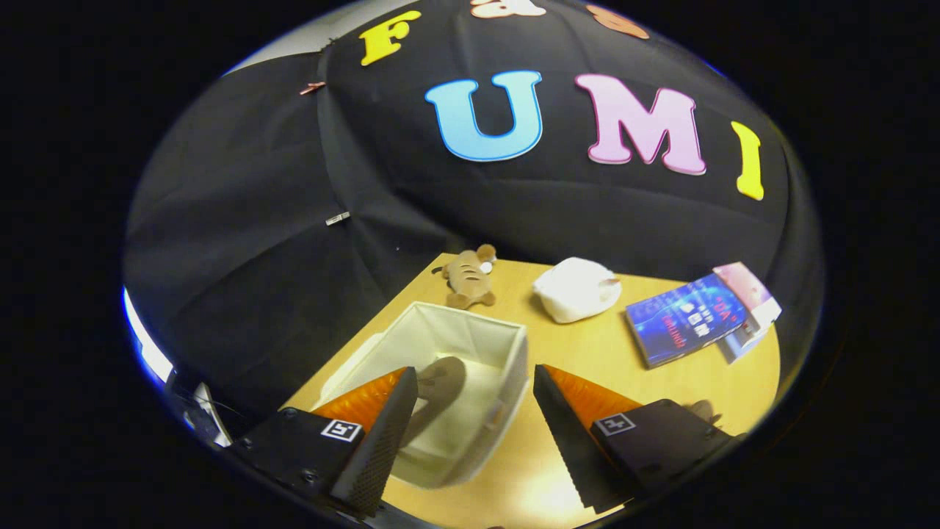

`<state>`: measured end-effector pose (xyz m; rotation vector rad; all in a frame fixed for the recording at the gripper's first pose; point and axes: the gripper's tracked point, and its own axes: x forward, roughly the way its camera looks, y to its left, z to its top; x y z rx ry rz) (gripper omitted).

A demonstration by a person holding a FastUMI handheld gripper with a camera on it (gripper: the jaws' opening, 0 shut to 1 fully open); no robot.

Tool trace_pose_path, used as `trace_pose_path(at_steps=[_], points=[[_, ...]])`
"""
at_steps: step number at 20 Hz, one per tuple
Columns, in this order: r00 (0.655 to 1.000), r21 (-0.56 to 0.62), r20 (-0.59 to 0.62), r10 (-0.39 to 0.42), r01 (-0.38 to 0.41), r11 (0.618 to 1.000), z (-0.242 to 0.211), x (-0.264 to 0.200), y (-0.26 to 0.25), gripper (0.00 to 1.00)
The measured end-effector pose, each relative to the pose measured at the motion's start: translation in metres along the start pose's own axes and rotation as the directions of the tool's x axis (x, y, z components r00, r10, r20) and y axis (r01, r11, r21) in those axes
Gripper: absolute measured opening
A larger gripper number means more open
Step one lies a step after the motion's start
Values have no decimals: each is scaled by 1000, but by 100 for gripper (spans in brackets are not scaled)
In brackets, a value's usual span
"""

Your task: Open the storage box then place both shoes into the box .Put the left shoe in first, then the right shoe, with the right side of both shoes facing outward in a uniform manner.

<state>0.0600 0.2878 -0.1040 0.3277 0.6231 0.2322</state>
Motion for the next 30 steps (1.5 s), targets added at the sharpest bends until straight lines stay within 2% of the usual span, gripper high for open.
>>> trace_pose_path(at_steps=[6,10,14,19,21,23,24,27,29,30], points=[[990,-177,-25,-142,135,975,-49,-71,-125,99],[971,-170,-94,-218,200,965,-102,-95,-195,98],[939,-170,-168,-299,272,947,-149,-107,-258,98],[901,-183,-275,-335,292,939,-201,-99,-306,97],[889,-203,-313,-336,283,937,-217,-93,-317,91],[881,-203,-336,-332,277,939,-227,-82,-325,89],[879,-199,-341,-333,278,940,-229,-78,-328,84],[878,-169,-341,-336,294,941,-229,-59,-339,84],[873,-139,-358,-333,303,943,-234,-47,-344,72],[868,-130,-370,-332,306,943,-238,-43,-344,61]])
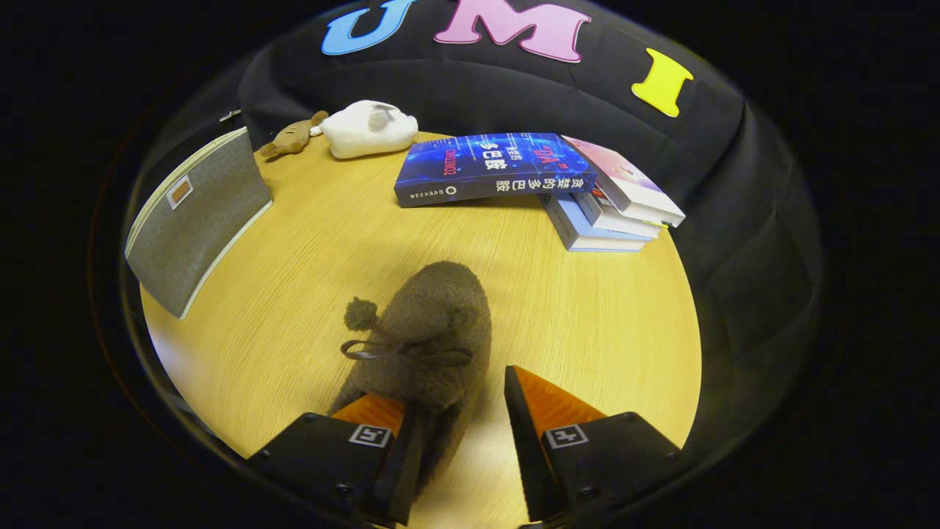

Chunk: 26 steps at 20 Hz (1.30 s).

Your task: Open the storage box then place both shoes into the box .Put the left shoe in first, then the right shoe, with the right side of both shoes facing outward in a uniform manner.

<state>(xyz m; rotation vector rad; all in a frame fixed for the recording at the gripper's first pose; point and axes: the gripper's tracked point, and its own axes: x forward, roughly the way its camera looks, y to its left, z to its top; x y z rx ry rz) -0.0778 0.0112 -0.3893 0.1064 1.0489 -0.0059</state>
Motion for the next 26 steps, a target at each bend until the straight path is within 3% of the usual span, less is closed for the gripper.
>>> trace_pose_path(at_steps=[1,3,6,7,15,26], points=[[1000,5,-7,0,0,1000,0,4,1,55],[1000,7,-17,-11,11,1000,0,8,2,33],[998,41,-15,-58,59,997,0,9,-7,8],[997,61,-21,-68,69,996,-1,7,-10,5],[996,214,50,-70,58,975,39,-62,1,5],[965,199,251,75,-128,972,187,-170,139,5]])
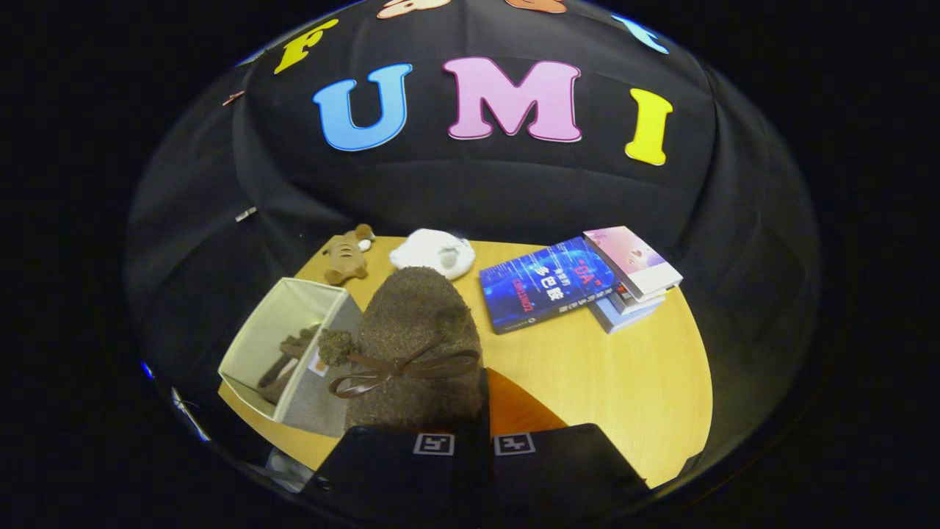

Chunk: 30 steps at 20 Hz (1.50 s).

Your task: Open the storage box then place both shoes into the box .Put the left shoe in first, then the right shoe, with the right side of both shoes facing outward in a uniform manner.

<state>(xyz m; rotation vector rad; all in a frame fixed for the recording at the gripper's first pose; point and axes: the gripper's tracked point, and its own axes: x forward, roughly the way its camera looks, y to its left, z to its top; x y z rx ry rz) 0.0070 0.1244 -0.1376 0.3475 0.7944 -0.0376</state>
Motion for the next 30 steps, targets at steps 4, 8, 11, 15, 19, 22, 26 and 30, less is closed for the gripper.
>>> trace_pose_path(at_steps=[4,8,11,15,19,22,26,30], points=[[998,6,8,55,-55,998,22,7,71,5],[995,20,-25,101,-101,995,30,20,142,5],[992,29,-77,95,-93,995,20,39,180,5],[988,66,-153,34,-25,998,-12,77,207,5],[974,60,-220,-57,71,996,-36,113,225,5],[953,16,-259,-159,169,985,-63,129,215,5],[923,-57,-298,-242,236,970,-78,137,221,7],[927,-120,-285,-245,220,968,-87,137,228,13]])
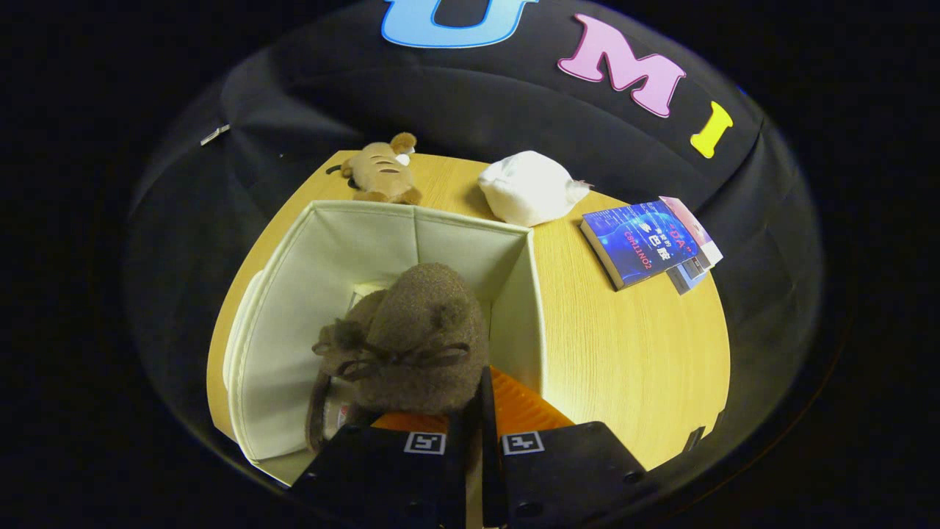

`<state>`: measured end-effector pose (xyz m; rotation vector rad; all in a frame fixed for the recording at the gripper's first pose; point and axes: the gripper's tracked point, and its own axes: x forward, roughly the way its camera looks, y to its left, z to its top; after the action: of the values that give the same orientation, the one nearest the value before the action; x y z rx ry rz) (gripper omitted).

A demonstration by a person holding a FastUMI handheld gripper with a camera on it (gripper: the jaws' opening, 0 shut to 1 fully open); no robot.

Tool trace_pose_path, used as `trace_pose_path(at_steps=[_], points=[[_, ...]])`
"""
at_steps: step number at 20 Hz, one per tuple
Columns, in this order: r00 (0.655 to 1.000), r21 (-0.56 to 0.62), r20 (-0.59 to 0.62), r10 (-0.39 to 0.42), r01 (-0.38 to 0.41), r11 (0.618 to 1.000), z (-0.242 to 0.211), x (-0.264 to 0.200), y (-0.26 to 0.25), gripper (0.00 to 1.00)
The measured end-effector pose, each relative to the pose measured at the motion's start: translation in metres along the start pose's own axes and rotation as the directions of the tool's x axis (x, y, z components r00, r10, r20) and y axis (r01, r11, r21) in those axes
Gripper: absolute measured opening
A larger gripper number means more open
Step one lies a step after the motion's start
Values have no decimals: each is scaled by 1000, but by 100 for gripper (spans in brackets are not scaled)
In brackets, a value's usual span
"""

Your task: Open the storage box then place both shoes into the box .Put the left shoe in first, then the right shoe, with the right side of both shoes facing outward in a uniform manner.

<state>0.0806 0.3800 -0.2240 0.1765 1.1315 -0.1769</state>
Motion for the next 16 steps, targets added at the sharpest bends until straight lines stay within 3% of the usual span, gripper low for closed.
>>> trace_pose_path(at_steps=[3,6,8,11,16], points=[[1000,13,10,18,-18,1000,3,-4,6,21],[994,-30,51,93,-91,995,10,-11,25,67],[992,-77,83,92,-86,993,14,-16,24,99],[985,-118,140,103,-86,989,18,-26,24,98],[951,-121,240,192,-167,979,33,-56,16,98]])
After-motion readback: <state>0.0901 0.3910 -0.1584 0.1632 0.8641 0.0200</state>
